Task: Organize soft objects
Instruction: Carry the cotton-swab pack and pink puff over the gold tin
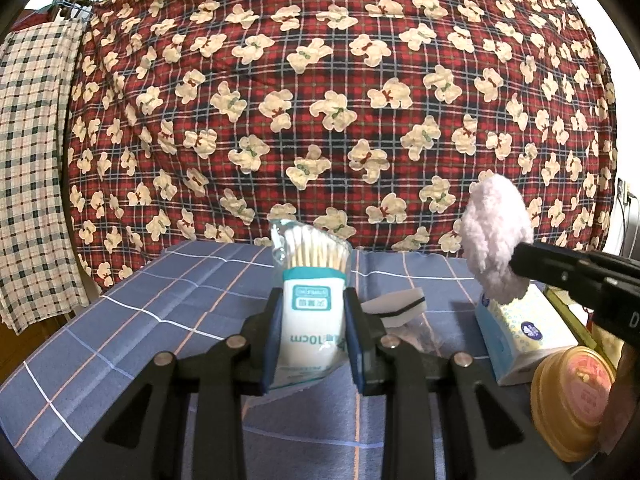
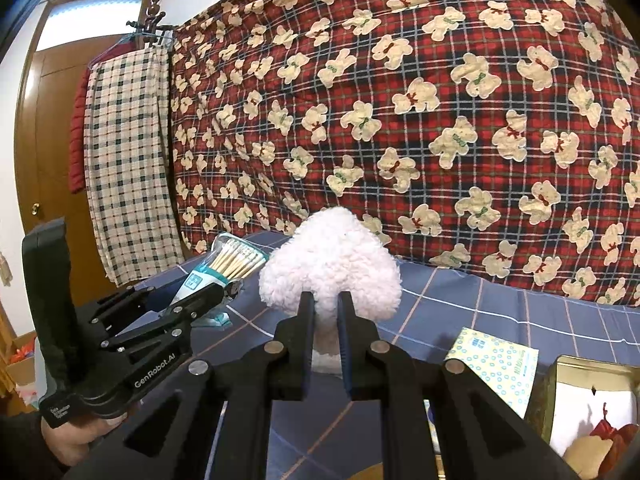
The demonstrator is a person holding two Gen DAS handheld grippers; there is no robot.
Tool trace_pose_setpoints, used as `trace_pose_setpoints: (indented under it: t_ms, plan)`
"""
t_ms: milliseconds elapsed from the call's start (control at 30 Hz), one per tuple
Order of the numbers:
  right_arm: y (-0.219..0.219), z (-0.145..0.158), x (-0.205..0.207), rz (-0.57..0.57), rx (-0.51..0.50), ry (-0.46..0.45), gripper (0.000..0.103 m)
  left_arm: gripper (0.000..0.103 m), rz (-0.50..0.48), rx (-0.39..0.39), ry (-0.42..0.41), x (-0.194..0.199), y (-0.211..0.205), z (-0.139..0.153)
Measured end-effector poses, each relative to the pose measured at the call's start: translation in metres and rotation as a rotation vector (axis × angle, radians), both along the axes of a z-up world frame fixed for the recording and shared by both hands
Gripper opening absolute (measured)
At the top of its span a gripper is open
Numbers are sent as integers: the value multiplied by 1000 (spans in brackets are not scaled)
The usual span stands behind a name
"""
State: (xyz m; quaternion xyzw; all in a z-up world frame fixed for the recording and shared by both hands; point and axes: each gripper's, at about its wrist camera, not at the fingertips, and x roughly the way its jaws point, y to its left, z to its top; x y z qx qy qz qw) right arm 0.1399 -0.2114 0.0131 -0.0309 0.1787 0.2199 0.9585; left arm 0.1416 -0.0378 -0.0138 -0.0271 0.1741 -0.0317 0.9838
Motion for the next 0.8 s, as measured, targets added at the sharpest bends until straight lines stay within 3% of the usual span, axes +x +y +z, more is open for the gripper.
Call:
trace_pose_setpoints:
  t_ms: [400, 533, 800]
  plan:
    - [-9, 4, -10, -65, -1, 12, 13, 27, -11, 9, -3, -1, -2, 0]
    - [-13, 5, -13, -78, 3, 24, 13, 27, -35, -43, 11, -5, -4, -2]
    - [-25, 7, -22, -104, 25, 22, 13, 27, -68, -48, 6, -15, -24, 3]
